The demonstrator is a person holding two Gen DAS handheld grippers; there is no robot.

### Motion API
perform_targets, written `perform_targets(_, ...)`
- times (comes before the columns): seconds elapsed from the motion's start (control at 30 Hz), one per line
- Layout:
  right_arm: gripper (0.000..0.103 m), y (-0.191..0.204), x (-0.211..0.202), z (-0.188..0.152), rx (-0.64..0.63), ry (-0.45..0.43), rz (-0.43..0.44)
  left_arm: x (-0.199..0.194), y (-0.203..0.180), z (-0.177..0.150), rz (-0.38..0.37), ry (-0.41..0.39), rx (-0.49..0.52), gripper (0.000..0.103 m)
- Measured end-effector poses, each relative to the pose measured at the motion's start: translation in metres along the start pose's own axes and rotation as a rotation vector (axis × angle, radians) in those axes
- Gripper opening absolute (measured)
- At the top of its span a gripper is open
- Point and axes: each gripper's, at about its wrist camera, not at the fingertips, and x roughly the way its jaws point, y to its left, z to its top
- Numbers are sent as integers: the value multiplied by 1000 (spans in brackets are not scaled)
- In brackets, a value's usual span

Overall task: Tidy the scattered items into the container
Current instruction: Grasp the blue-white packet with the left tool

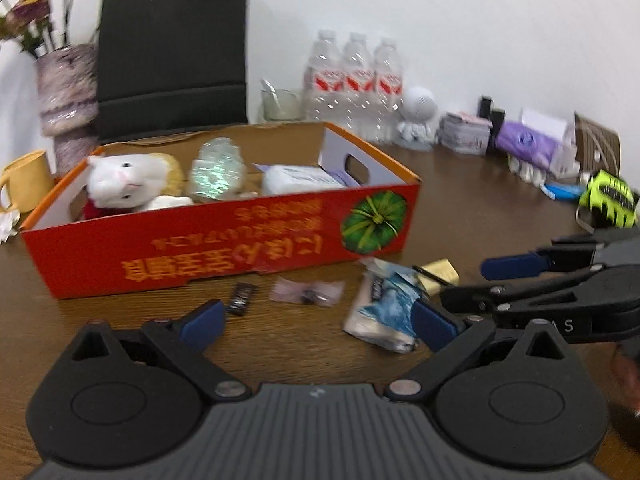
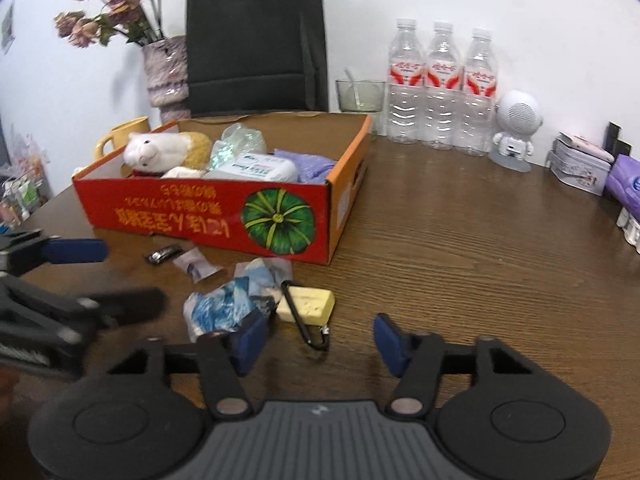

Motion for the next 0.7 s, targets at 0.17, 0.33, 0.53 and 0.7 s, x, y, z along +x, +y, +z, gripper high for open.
perform_targets(0.17, 16, -1, 6, -3, -33, 19, 21, 16, -14, 2, -9, 37, 12, 93)
perform_targets(0.33, 3, -5, 2, -4, -27, 11, 32, 30, -23, 5, -28, 66, 11, 81)
perform_targets(0.53, 3, -9, -8, -2, 2, -46, 30, 33, -34, 4, -50, 73, 70, 14)
perform_targets(0.7, 2, -18, -13, 1, 47, -75, 1, 30, -31, 2, -57, 66, 63, 8)
